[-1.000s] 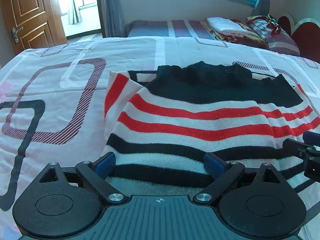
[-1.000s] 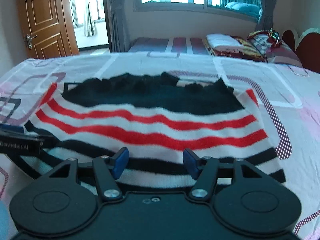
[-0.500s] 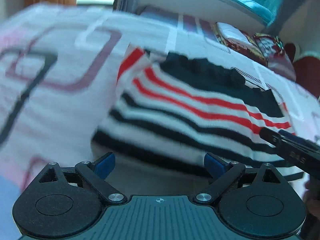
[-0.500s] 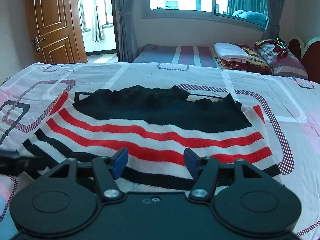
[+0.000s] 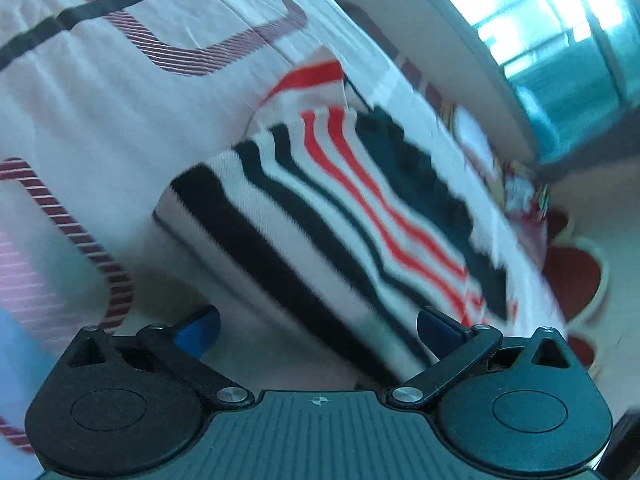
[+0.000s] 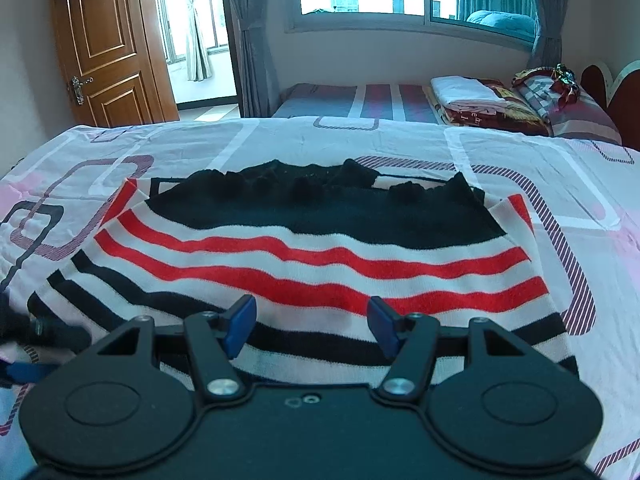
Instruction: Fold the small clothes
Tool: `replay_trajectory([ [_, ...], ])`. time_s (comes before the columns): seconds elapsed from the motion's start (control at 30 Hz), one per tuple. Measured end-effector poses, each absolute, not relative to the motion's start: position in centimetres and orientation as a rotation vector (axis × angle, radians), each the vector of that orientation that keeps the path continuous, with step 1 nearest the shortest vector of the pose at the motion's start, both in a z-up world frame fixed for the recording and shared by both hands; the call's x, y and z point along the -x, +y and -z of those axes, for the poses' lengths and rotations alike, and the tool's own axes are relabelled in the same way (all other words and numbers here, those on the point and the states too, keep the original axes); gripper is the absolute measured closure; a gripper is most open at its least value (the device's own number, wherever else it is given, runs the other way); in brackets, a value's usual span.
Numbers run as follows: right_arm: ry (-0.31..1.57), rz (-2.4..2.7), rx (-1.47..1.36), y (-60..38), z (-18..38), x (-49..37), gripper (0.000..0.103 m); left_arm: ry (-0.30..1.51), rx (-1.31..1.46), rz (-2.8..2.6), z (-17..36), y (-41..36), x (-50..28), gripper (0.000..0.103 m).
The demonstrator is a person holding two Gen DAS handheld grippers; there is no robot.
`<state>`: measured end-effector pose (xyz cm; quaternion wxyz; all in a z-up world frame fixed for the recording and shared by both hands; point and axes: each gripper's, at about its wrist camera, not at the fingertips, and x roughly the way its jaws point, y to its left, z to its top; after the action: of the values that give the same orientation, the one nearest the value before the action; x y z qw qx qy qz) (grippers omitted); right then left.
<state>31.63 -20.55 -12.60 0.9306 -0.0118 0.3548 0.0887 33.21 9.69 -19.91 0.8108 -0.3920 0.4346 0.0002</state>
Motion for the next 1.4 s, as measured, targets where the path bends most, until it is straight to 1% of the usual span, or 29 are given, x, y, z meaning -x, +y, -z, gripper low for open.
replay_trajectory([
  [0.13,0.732,-0.183,0.028,-20.8,12.9,-31.7,0.042,0.85,0.88,-0.012,20.5,9.8,-34.7,0.001],
  [0.2,0.729,-0.181,0.029,-20.9,13.0,-31.9,0.042,0.813,0.886,-0.027,20.7,9.6,-35.2,0.015],
  [0.27,0.722,-0.173,0.042,-20.9,13.1,-32.2,0.042,0.795,0.887,-0.054,21.1,9.7,-35.6,0.037],
  [0.3,0.717,-0.17,0.046,-20.9,13.1,-32.4,0.043,0.794,0.891,-0.066,21.1,9.9,-35.7,0.046],
  [0.33,0.713,-0.164,0.046,-20.9,13.0,-32.7,0.043,0.8,0.892,-0.072,21.3,10.0,-35.8,0.061],
  [0.37,0.712,-0.161,0.048,-20.8,13.0,-32.9,0.044,0.799,0.901,-0.075,21.5,10.3,-35.7,0.065],
  [0.43,0.712,-0.167,0.05,-20.5,13.2,-33.4,0.046,0.796,0.888,-0.079,21.3,10.5,-35.4,0.071],
  [0.47,0.717,-0.172,0.047,-20.3,13.5,-33.6,0.047,0.792,0.857,-0.075,20.9,10.1,-35.5,0.076],
  [0.53,0.752,-0.182,0.067,-19.5,15.1,-33.8,0.046,0.761,0.796,-0.053,19.5,9.6,-35.5,0.081],
  [0.57,0.724,-0.18,0.129,-18.9,15.9,-33.3,0.046,0.738,0.759,-0.032,18.5,9.2,-35.5,0.084],
  [0.6,0.696,-0.177,0.2,-18.1,16.3,-32.7,0.046,0.709,0.725,-0.001,17.5,8.8,-35.5,0.084],
  [0.77,0.713,-0.181,0.172,-18.5,15.8,-32.9,0.045,0.59,0.471,0.212,12.0,3.9,-36.8,0.084],
  [0.83,0.721,-0.192,0.116,-19.3,15.2,-32.9,0.047,0.564,0.373,0.305,10.4,0.9,-37.5,0.084],
  [0.87,0.717,-0.204,0.06,-20.2,14.6,-32.7,0.05,0.56,0.322,0.36,9.8,-1.0,-38.0,0.084],
  [0.9,0.704,-0.207,0.0,-21.3,14.1,-32.4,0.049,0.561,0.289,0.401,9.3,-2.5,-38.3,0.084],
  [1.03,0.668,-0.139,-0.097,-26.3,12.1,-30.2,0.048,0.615,0.155,0.601,9.4,-10.1,-39.3,0.084],
  [1.13,0.687,-0.062,-0.123,-30.3,11.8,-28.7,0.048,0.699,0.071,0.676,11.5,-14.9,-39.5,0.084],
  [1.2,0.704,-0.015,-0.121,-32.3,12.2,-27.8,0.048,0.753,0.03,0.655,12.8,-16.4,-39.4,0.084],
  [1.23,0.714,-0.004,-0.131,-33.1,12.5,-27.4,0.049,0.758,0.029,0.639,13.1,-16.5,-39.3,0.082],
  [1.3,0.728,0.002,-0.146,-34.3,12.9,-26.5,0.049,0.765,0.032,0.632,12.6,-16.3,-39.0,0.065],
  [1.33,0.735,-0.001,-0.153,-34.9,12.9,-26.0,0.049,0.772,0.041,0.635,12.0,-16.3,-38.7,0.043],
  [1.37,0.737,-0.008,-0.167,-35.4,12.9,-25.4,0.048,0.762,0.051,0.636,11.0,-16.3,-38.3,0.027],
  [1.4,0.738,-0.017,-0.188,-35.9,12.8,-24.9,0.048,0.723,0.054,0.636,9.8,-16.2,-37.5,0.023],
])
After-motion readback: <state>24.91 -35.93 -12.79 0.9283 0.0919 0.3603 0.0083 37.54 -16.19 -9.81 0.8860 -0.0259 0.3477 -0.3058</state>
